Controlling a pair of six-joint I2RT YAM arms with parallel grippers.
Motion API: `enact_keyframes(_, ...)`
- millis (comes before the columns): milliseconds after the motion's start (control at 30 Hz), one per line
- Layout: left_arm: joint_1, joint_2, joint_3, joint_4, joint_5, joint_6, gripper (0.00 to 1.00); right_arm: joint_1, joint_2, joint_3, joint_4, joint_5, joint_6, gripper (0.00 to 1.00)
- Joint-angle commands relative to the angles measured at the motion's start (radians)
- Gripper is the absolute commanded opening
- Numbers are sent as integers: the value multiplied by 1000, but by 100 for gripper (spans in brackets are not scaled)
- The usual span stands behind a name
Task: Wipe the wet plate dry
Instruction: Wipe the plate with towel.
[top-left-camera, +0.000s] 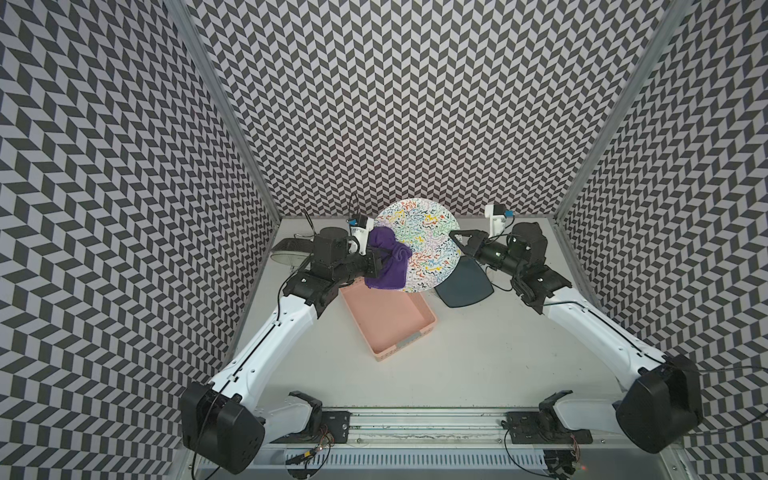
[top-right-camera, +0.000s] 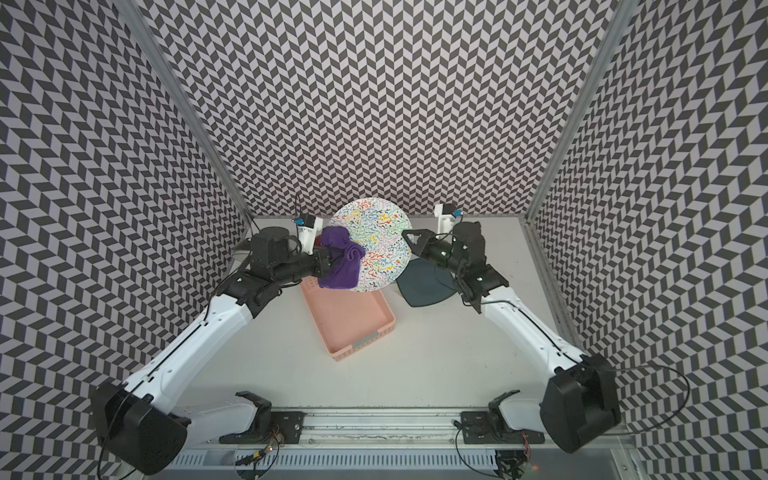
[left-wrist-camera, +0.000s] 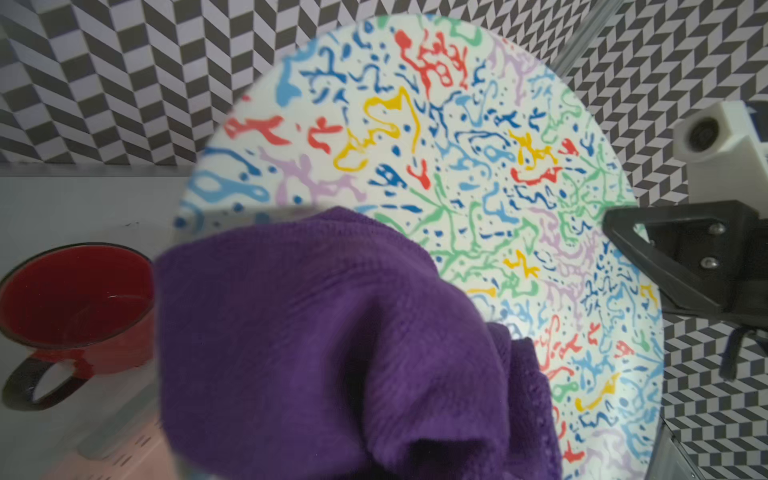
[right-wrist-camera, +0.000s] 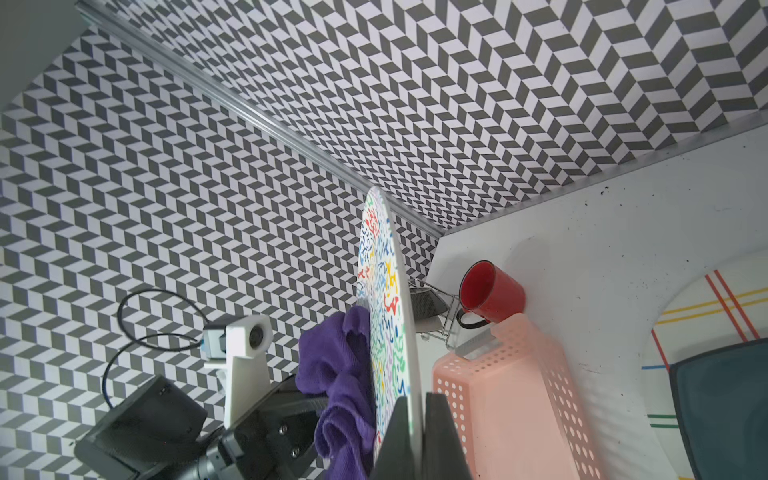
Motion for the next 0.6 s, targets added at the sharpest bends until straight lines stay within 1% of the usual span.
enact_keyframes(0, -88, 30, 25, 24, 47, 36, 0, 8, -8, 74, 217, -60, 157, 0)
enact_keyframes(100, -200, 99, 110, 10, 53, 86, 0, 8, -7, 89, 274, -51, 217, 0)
enact_keyframes(133, -218, 118, 128, 19, 60, 89, 0, 8, -11, 95, 290, -44, 227, 0)
enact_keyframes(200, -217, 145, 150, 51, 52, 59, 0, 8, -15, 117, 305, -30, 234, 0)
enact_keyframes(267, -171, 159, 179, 64, -10, 4, 0, 9, -15, 146, 289, -39, 217, 0)
enact_keyframes(367, -23, 195, 223, 66, -36, -119, 0, 36, -28, 154, 263, -66, 164, 0)
enact_keyframes(433, 61, 218, 242, 57, -46, -161, 0, 71, -42, 141, 235, -72, 114, 0)
enact_keyframes(500, 80, 240, 268, 55, -25, -137, 0, 105, -58, 115, 230, -73, 87, 0)
enact_keyframes(567, 25, 254, 291, 73, 25, -91, 0, 122, -64, 93, 255, -72, 97, 0)
